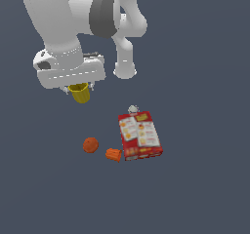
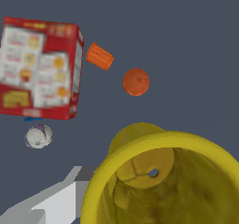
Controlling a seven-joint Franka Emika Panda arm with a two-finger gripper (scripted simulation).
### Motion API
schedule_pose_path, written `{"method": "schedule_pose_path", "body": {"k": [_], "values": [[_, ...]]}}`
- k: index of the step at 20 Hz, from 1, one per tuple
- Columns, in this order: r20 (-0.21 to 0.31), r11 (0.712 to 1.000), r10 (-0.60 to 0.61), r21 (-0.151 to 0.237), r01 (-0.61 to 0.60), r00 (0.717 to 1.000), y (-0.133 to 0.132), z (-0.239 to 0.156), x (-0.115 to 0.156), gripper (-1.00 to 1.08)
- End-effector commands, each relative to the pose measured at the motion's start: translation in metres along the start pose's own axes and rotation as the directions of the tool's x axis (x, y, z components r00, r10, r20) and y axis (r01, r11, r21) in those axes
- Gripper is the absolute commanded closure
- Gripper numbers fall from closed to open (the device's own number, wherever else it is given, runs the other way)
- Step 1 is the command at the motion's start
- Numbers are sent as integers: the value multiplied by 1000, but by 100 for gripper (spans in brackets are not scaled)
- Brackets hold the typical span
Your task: Pick up a designated object from a clutter of objects.
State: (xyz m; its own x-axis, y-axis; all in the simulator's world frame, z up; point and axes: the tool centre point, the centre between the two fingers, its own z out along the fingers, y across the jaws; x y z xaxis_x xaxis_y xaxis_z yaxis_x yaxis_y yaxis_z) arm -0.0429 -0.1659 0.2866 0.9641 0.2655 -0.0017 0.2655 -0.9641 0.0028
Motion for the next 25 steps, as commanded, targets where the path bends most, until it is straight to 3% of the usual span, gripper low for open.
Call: {"method": "schedule_pose_path", "body": {"k": [1, 13, 25], "values": [[0, 1000, 0, 0, 0, 1000, -4, -26, 4, 108], [-1, 1000, -2, 2, 2, 1000, -20, -126, 21, 108], [-2, 1000, -3, 3, 3, 1000, -23, -155, 29, 108]]}}
